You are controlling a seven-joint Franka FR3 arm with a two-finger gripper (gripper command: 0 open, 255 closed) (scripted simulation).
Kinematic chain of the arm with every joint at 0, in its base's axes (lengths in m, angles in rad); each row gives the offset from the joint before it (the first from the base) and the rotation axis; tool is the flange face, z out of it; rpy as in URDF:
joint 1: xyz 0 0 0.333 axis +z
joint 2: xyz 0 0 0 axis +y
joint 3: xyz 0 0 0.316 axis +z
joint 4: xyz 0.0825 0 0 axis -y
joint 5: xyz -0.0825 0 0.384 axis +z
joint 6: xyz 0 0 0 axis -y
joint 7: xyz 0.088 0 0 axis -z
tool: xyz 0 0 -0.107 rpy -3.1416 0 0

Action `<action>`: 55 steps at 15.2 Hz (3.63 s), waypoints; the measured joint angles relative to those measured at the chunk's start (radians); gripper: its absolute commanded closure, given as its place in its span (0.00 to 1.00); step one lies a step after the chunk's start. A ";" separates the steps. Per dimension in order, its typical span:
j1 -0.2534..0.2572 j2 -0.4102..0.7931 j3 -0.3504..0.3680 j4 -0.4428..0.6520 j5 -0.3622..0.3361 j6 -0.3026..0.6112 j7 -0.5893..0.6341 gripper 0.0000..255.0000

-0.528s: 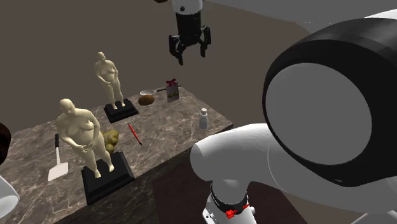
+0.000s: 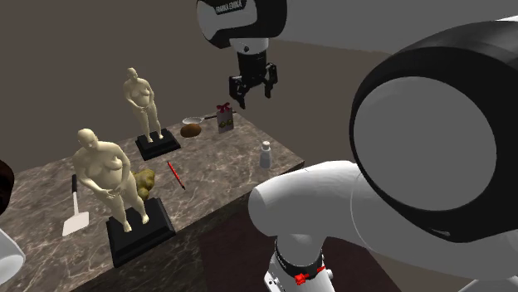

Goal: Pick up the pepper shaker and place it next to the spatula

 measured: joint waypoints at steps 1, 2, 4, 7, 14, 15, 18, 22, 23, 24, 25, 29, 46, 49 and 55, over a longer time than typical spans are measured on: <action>0.000 -0.003 -0.008 -0.029 -0.004 0.022 -0.011 0.00; 0.001 0.008 -0.014 -0.051 -0.008 0.050 -0.020 0.00; -0.001 0.031 -0.032 -0.107 -0.019 0.119 -0.041 0.00; -0.006 0.054 -0.060 -0.183 -0.038 0.206 -0.077 0.00; -0.020 0.159 -0.104 -0.302 -0.076 0.407 -0.126 0.00; -0.021 0.168 -0.105 -0.309 -0.078 0.423 -0.126 0.00; -0.027 0.208 -0.110 -0.329 -0.087 0.484 -0.124 0.00; -0.031 0.238 -0.113 -0.345 -0.094 0.529 -0.121 0.00; -0.031 0.239 -0.113 -0.345 -0.094 0.531 -0.121 0.00; -0.031 0.239 -0.113 -0.346 -0.094 0.532 -0.121 0.00; -0.031 0.239 -0.113 -0.346 -0.094 0.532 -0.121 0.00; -0.031 0.239 -0.113 -0.346 -0.094 0.533 -0.121 1.00; -0.021 0.167 -0.108 -0.277 -0.076 0.391 -0.136 1.00; -0.021 0.142 -0.108 -0.251 -0.071 0.341 -0.143 1.00; -0.016 0.112 -0.103 -0.186 -0.061 0.247 -0.151 1.00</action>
